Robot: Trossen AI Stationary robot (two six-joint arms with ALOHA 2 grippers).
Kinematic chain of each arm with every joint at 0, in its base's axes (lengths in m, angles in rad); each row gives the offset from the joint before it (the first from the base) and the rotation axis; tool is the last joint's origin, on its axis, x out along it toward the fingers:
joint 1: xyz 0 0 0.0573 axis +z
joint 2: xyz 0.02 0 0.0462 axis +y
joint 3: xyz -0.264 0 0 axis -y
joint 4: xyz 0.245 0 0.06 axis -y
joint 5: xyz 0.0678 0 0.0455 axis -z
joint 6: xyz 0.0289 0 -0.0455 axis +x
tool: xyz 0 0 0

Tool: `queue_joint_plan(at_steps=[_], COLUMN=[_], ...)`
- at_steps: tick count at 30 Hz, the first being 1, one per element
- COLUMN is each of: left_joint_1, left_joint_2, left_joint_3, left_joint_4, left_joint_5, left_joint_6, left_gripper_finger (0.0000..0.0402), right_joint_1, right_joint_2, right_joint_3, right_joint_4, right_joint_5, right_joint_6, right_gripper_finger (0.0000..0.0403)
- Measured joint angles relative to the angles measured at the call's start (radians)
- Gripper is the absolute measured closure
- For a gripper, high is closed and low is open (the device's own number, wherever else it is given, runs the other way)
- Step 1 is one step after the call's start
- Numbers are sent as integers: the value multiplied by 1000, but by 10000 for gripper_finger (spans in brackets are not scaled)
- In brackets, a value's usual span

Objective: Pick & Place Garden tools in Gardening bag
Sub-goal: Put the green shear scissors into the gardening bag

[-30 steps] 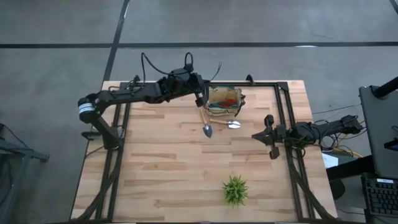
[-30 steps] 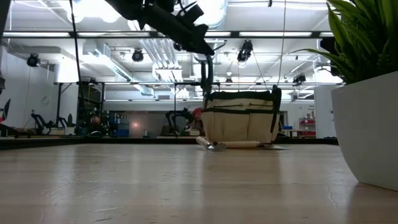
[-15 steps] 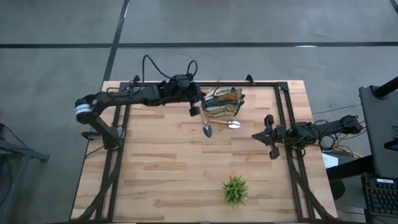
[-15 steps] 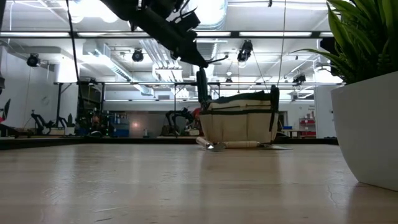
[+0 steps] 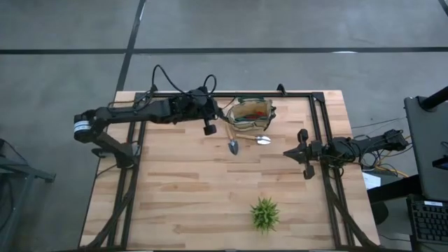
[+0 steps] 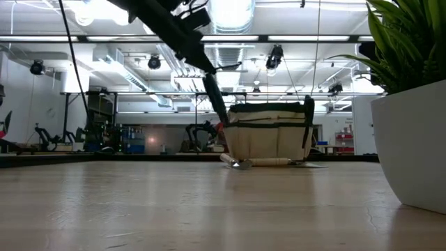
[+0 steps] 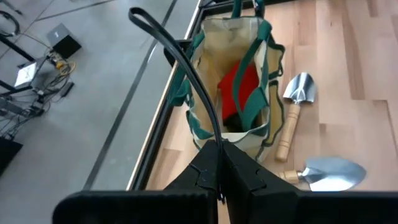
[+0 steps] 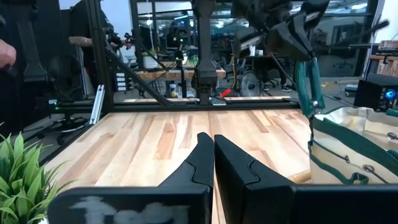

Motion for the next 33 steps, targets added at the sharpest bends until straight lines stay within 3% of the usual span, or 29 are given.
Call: queue_joint_plan(at_steps=[8, 15, 33], left_joint_1=[4, 19, 31], left_joint_2=[6, 6, 83], left_joint_3=[-93, -97, -124], left_joint_4=[206, 357, 374], left_joint_5=[-4, 12, 57], left_joint_6=[0, 0, -9], left_gripper_finger=[394, 392, 390], right_joint_1=[0, 0, 0], right_joint_2=[0, 0, 0], right_joint_3=[0, 0, -1], right_joint_4=[0, 0, 2], right_joint_5=[0, 0, 0], right_joint_6=[-1, 0, 0], right_gripper_finger=[394, 394, 394])
